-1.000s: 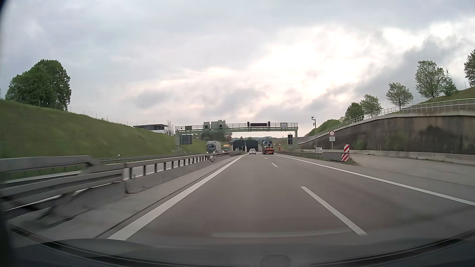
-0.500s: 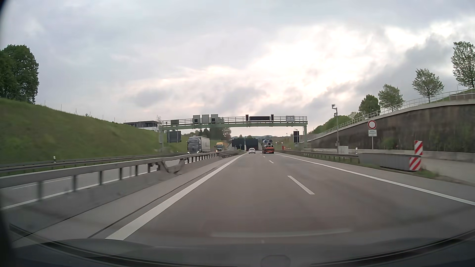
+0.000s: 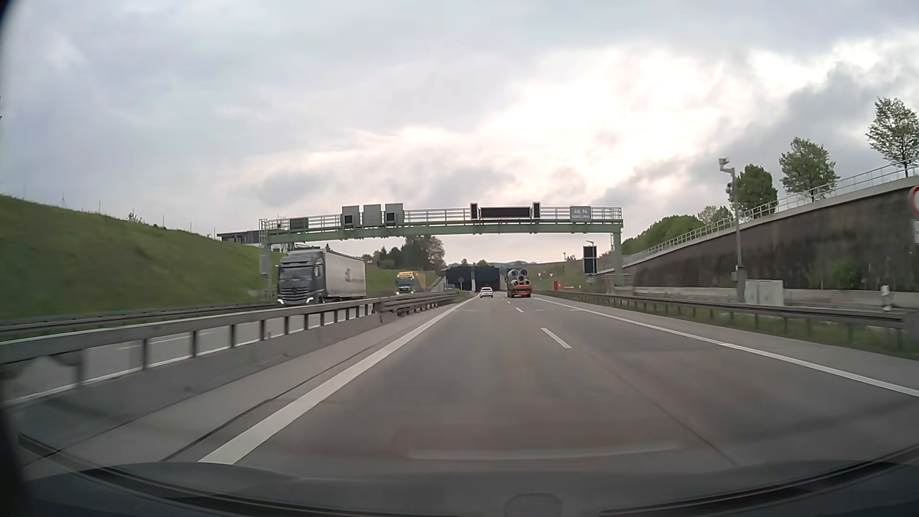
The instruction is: Follow the waypoints while adhering to traffic rules and regulations
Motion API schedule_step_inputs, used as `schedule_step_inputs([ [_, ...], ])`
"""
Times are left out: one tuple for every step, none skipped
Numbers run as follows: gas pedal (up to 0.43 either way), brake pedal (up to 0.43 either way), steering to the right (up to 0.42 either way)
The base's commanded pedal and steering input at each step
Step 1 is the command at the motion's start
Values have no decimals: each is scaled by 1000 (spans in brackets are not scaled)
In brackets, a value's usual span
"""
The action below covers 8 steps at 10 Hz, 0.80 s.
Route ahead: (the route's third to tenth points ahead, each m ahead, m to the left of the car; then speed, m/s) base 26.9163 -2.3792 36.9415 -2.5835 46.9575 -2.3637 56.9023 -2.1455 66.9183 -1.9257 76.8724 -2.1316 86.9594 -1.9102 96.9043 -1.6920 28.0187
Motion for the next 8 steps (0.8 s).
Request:
schedule_step_inputs([
  [98, 0, -1],
  [98, 0, -1],
  [98, 0, -1],
  [98, 0, -1],
  [98, 0, -1],
  [98, 0, -1],
  [98, 0, -1],
  [110, 0, -1],
])
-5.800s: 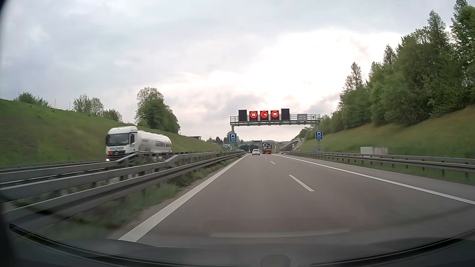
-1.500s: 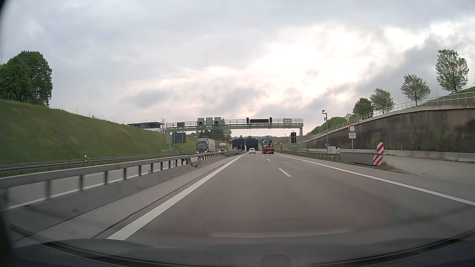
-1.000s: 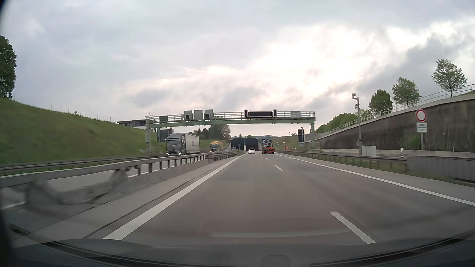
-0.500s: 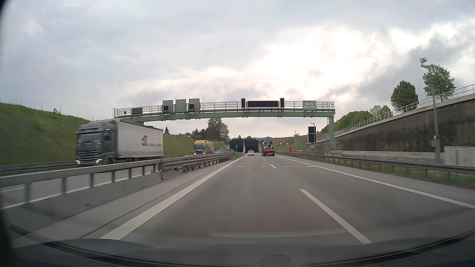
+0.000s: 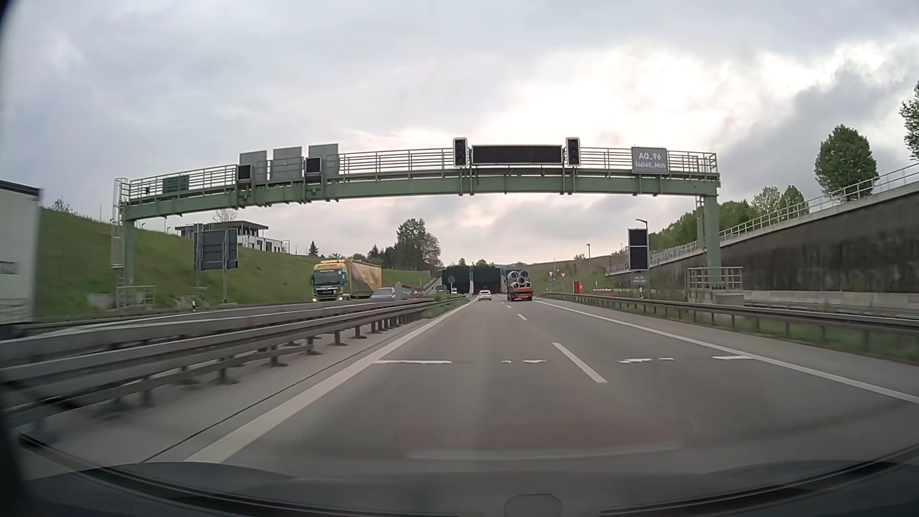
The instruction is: Follow the waypoints while adhering to traffic rules and regulations
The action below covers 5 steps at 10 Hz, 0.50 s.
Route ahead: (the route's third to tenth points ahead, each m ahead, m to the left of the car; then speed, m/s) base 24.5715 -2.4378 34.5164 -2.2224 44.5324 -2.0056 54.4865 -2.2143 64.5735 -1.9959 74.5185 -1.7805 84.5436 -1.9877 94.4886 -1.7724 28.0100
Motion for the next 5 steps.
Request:
schedule_step_inputs([
  [157, 0, -1],
  [189, 0, -1],
  [189, 0, -1],
  [189, 0, -3],
  [189, 0, -4],
])
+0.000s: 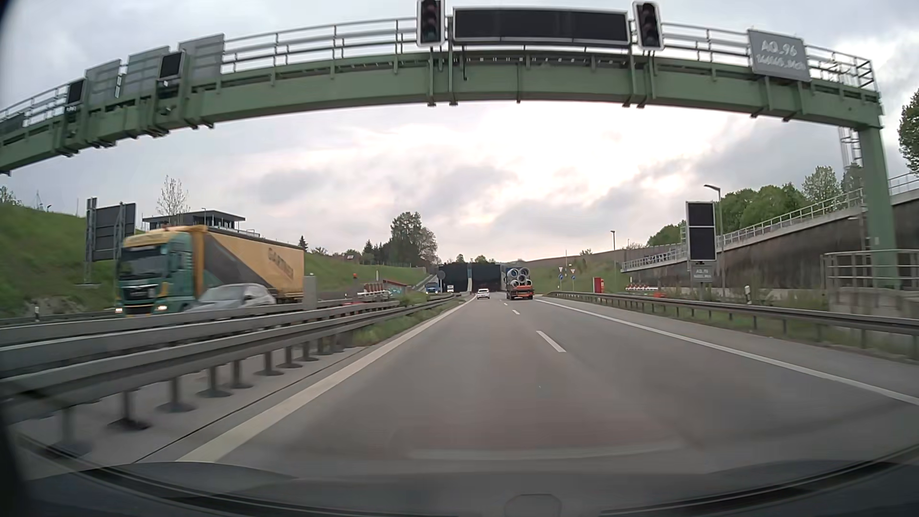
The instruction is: Follow the waypoints while adhering to traffic rules and regulations
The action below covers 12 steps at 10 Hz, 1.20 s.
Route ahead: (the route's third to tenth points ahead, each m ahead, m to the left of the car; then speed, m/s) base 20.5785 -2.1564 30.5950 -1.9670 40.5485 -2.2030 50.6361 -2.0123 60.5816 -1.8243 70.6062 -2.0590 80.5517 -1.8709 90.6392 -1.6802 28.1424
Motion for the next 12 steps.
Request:
schedule_step_inputs([
  [177, 0, -4],
  [177, 0, -4],
  [177, 0, -4],
  [177, 0, -4],
  [177, 0, -4],
  [177, 0, -4],
  [177, 0, -4],
  [177, 0, -4],
  [177, 0, -4],
  [177, 0, -3],
  [177, 0, -3],
  [177, 0, -1],
])
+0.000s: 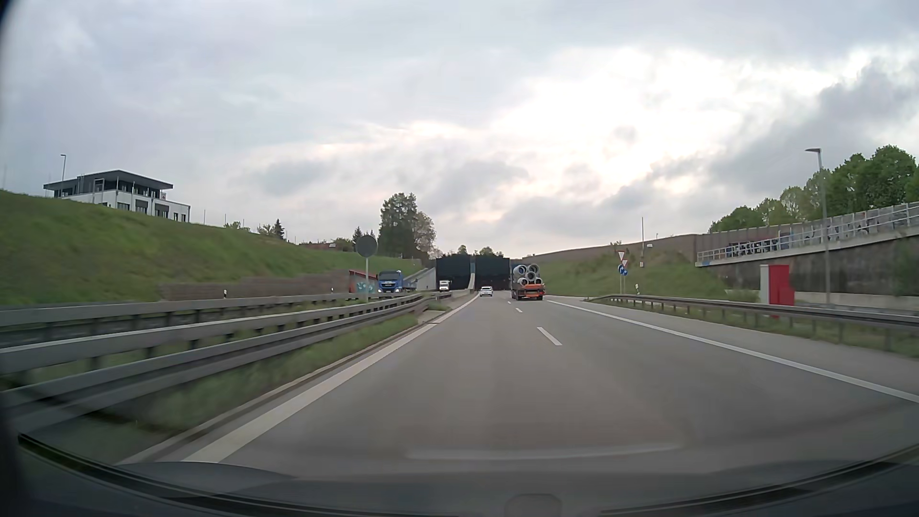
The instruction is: Follow the waypoints while adhering to traffic rules and regulations
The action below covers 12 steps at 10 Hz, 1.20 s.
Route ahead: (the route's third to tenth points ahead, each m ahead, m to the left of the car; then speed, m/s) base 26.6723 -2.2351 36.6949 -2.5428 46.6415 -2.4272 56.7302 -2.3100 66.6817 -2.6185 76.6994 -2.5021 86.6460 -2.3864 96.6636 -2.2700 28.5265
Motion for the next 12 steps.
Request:
schedule_step_inputs([
  [169, 0, -1],
  [169, 0, -1],
  [169, 0, -1],
  [157, 0, -1],
  [150, 0, -1],
  [138, 0, -1],
  [138, 0, -1],
  [138, 0, -1],
  [138, 0, -1],
  [138, 0, -1],
  [150, 0, -1],
  [150, 0, 0],
])
